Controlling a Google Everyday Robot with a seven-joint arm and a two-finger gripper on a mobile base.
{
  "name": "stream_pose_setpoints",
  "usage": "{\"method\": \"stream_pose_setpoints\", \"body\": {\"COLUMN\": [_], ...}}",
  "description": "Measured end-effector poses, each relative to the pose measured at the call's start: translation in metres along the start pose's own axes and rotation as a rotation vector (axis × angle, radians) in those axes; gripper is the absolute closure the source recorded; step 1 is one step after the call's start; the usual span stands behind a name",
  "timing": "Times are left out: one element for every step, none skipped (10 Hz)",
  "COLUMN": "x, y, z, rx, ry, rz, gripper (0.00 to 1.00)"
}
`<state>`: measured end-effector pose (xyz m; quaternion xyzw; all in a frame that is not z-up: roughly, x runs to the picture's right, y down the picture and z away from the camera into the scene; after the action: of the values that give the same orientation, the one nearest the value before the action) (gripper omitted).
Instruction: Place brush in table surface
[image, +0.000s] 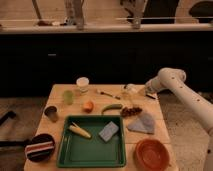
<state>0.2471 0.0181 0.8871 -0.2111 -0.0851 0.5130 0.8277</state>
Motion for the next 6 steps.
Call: {"method": "stream_pose_setpoints", "body": {"x": [-0.004,-0.006,-0.009,-0.01,-0.012,-0.015], "y": [0.001,0.003,0.006,0.01,0.014,0.021], "z": [-0.012,-0.021,-0.029,-0.037,-0.043,-0.051], "rx": [-0.026,-0.047,-0.073,-0.1,-0.121,-0.151], "ry": [-0.038,-0.066,-0.095,-0.122,-0.143,-0.169], "rz": [0.003,0.003,0.0,-0.005,-0.011,-0.022], "gripper": [1.0,1.0,1.0,1.0,1.0,1.0]}}
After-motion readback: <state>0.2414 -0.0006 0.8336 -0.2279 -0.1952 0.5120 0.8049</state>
